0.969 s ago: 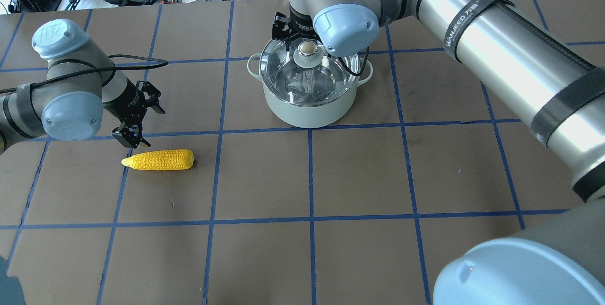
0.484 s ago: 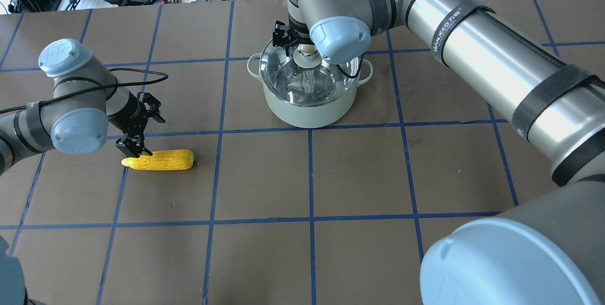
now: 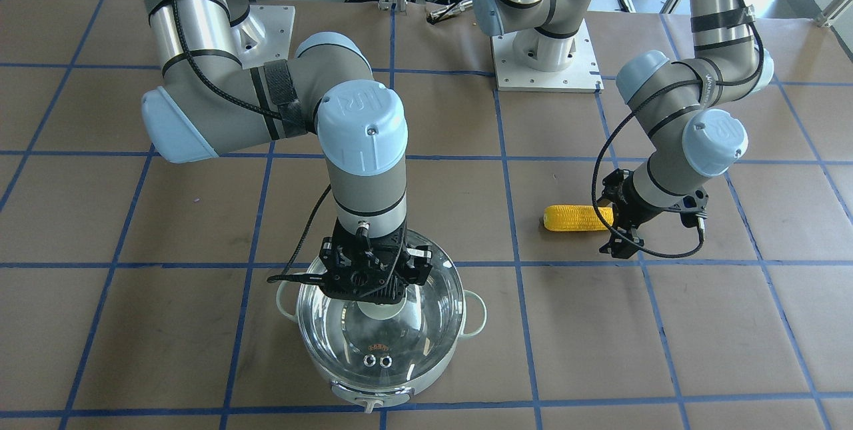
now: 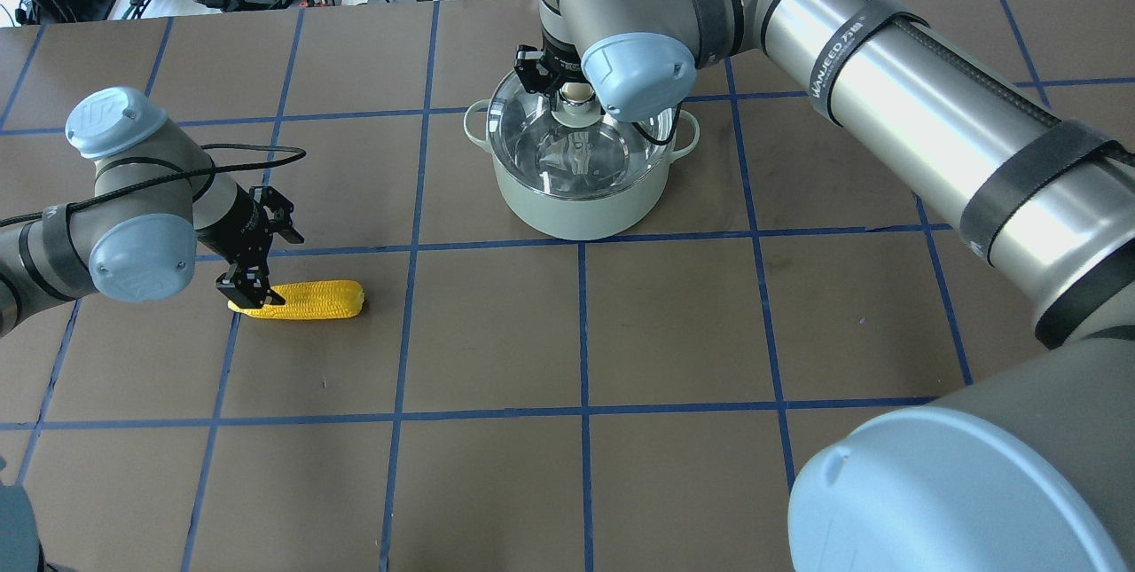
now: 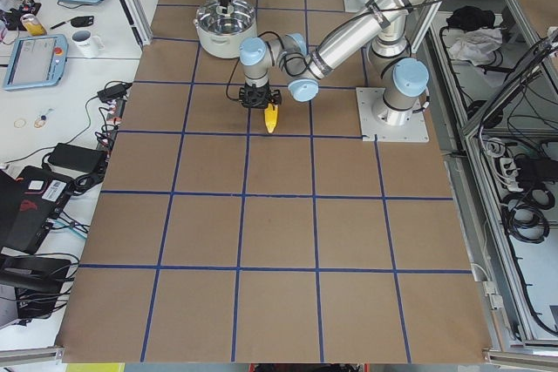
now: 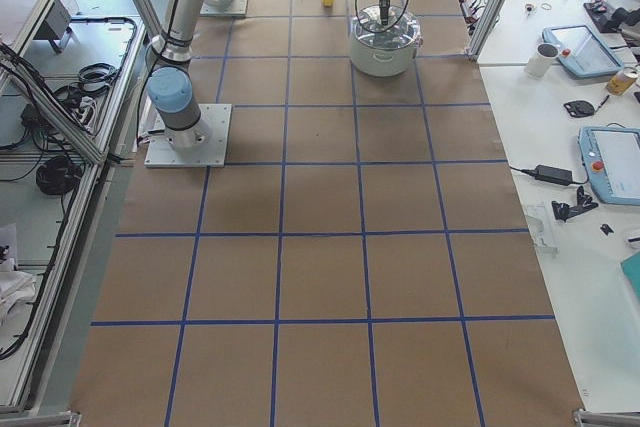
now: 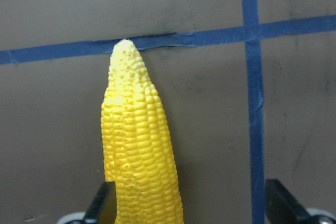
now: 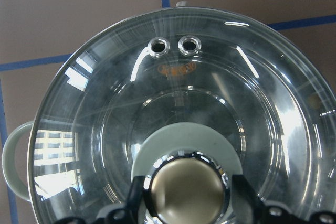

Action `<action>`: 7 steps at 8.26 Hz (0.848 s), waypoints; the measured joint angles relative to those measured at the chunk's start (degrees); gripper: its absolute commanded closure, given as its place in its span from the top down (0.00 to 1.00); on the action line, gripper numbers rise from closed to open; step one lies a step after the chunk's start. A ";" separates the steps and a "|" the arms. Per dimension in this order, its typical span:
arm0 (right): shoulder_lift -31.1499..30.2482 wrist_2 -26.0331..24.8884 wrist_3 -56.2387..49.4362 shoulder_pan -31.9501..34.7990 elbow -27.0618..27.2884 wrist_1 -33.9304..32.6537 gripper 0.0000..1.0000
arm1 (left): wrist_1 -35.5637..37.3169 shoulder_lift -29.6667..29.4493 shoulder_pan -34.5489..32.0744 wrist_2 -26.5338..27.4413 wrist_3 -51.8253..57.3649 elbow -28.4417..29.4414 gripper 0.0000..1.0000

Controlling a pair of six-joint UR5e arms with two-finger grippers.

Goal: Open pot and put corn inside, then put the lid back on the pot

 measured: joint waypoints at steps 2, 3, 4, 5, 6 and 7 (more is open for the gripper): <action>0.03 -0.03 -0.30 0.00 -0.04 -0.79 0.46 | -0.28 -0.04 -0.01 -0.50 -1.53 -0.17 1.00; 0.05 -0.04 -0.24 0.01 -0.06 -1.08 0.61 | -0.73 -0.18 -0.01 -2.43 -1.73 -0.31 1.00; 0.06 -0.03 -0.12 0.00 -0.05 -1.23 0.67 | -1.15 -0.13 0.01 -4.04 -1.97 -0.86 1.00; 0.07 -0.03 0.03 -0.01 -0.04 -1.30 0.73 | -1.39 -0.10 0.04 -4.77 -2.56 -1.50 1.00; 0.08 -0.06 0.16 -0.04 -0.02 -1.32 0.79 | -1.50 -0.12 0.05 -4.94 -2.98 -1.89 1.00; 0.08 -0.07 0.23 -0.04 -0.01 -1.36 0.77 | -1.58 -0.26 0.06 -4.91 -3.20 -2.10 1.00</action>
